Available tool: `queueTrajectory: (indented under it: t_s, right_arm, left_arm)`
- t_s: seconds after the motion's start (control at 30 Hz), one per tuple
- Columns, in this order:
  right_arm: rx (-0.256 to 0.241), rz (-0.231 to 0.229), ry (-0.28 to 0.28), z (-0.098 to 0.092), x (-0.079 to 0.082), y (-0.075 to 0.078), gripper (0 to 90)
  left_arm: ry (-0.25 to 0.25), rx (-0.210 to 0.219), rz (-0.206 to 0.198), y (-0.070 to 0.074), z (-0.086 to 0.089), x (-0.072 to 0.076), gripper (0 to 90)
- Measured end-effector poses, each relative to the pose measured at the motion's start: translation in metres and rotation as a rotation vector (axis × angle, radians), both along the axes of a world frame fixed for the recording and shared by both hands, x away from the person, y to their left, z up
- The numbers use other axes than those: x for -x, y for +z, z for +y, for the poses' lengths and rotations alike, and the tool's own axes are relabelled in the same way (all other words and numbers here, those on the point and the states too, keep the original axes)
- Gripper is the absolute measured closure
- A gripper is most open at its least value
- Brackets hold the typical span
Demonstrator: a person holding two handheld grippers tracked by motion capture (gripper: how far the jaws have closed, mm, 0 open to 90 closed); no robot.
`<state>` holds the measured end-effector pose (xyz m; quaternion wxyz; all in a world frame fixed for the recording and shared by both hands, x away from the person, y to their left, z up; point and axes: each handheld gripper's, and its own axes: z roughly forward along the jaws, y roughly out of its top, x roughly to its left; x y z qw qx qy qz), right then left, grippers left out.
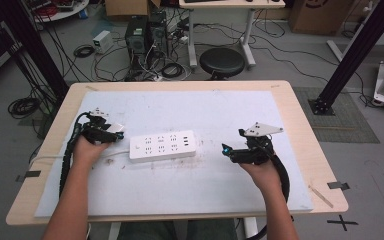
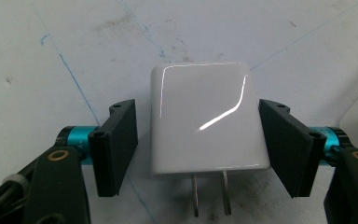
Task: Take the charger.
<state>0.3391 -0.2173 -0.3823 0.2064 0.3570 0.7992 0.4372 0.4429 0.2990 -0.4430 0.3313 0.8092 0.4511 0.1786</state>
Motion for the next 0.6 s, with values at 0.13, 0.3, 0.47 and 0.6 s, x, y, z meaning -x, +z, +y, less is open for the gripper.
queueTrajectory:
  t_s: [0.13, 0.3, 0.47, 0.6]
  right_arm:
    - [0.009, 0.004, 0.003, 0.002, 0.001, -0.002, 18.5]
    - [0.011, 0.004, 0.006, 0.004, 0.001, -0.003, 18.5]
    - [0.008, 0.007, 0.013, 0.005, 0.002, 0.002, 18.5]
    - [0.001, 0.003, 0.032, 0.007, 0.004, 0.008, 18.5]
  left_arm:
    - [-0.012, -0.007, -0.005, 0.001, -0.001, 0.001, 41.4]
    - [-0.012, -0.008, 0.0, 0.002, -0.001, 0.002, 42.4]
    - [-0.057, -0.01, -0.047, 0.019, -0.003, 0.014, 42.5]
    - [-0.106, 0.008, -0.112, 0.043, -0.007, 0.033, 42.5]
